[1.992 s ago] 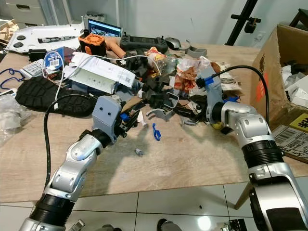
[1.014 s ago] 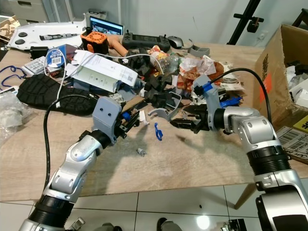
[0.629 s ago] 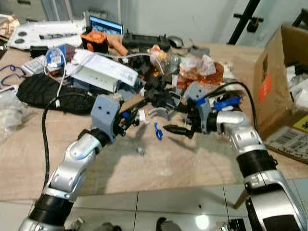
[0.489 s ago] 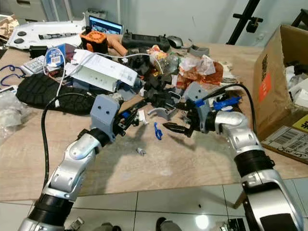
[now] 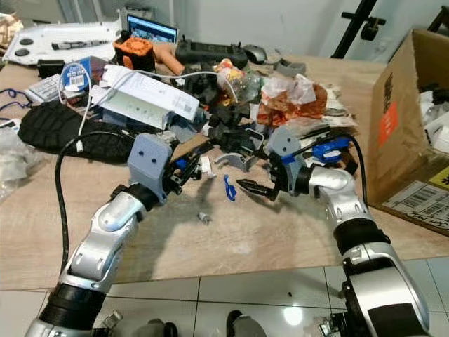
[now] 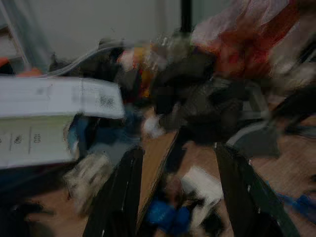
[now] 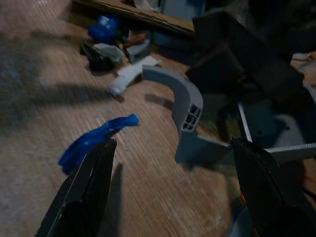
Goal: Picking trash to rubbish bin
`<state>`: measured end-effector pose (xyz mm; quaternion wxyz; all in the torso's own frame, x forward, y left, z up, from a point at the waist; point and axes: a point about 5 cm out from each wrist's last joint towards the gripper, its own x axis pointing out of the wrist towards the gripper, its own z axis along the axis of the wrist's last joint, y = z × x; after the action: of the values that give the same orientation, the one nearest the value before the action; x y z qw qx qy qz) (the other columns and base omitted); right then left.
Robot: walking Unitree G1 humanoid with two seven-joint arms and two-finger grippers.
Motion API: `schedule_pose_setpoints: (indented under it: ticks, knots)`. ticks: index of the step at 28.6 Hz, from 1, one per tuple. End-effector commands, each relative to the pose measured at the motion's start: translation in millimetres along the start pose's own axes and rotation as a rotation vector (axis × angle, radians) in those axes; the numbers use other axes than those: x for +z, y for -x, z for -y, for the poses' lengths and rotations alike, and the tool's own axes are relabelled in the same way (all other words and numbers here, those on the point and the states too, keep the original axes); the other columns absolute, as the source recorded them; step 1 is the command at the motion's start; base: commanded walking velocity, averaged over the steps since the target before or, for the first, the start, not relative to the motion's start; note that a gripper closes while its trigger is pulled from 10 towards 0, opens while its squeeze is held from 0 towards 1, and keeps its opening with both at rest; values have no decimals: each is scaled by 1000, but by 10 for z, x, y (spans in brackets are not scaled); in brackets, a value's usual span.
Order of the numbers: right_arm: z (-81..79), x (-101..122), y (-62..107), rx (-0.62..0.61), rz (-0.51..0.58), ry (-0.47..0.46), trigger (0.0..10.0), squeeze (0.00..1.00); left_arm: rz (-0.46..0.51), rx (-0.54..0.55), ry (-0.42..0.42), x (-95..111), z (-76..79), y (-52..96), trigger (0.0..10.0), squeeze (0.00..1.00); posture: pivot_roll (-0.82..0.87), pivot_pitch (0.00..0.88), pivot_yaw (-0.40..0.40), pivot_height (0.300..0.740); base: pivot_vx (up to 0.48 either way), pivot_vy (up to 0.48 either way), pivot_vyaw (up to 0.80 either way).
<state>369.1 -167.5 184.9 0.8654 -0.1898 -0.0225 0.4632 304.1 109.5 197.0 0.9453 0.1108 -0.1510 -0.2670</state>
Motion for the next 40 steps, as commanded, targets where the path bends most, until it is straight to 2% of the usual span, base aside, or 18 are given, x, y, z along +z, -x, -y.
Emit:
schedule_pose_setpoints:
  ticks: [1,3,11,15,22,26,29,34,35,38,40]
  knots:
    - [39,-14,42,-32,13,8,10000,0,18,-89,25,33,126,51,10000,0,9,314,-138,740,0,0,0]
    - [58,11,34,-34,34,18,10000,0,30,-141,35,67,185,93,10000,0,9,330,-140,740,0,0,0]
    - [44,34,9,-9,64,37,10000,0,11,-148,22,63,207,139,10000,0,9,370,-149,740,0,0,0]
    - [77,220,-12,51,159,77,10000,0,11,-148,27,106,200,187,10000,0,14,384,-156,740,0,0,0]
    - [134,445,-30,57,272,129,10000,0,4,-161,46,113,224,227,10000,0,7,392,-151,740,0,0,0]
    - [156,510,-34,56,294,148,10000,0,5,-164,49,121,231,220,10000,0,9,392,-147,740,0,0,0]
    - [154,482,-40,56,282,144,10000,0,-1,-163,48,121,221,218,10000,0,10,390,-144,740,0,0,0]
    - [107,370,-52,69,269,91,10000,0,-5,-163,46,123,209,219,10000,0,10,390,-144,740,0,0,0]
    - [66,285,-55,92,251,53,10000,0,-4,-156,45,126,192,215,10000,0,17,387,-147,740,0,0,0]
    - [61,269,-52,100,244,48,10000,0,-4,-154,45,127,187,216,10000,0,17,387,-147,740,0,0,0]
    - [38,181,-37,125,181,32,10000,0,-6,-155,44,123,189,213,10000,0,14,383,-147,740,0,0,0]
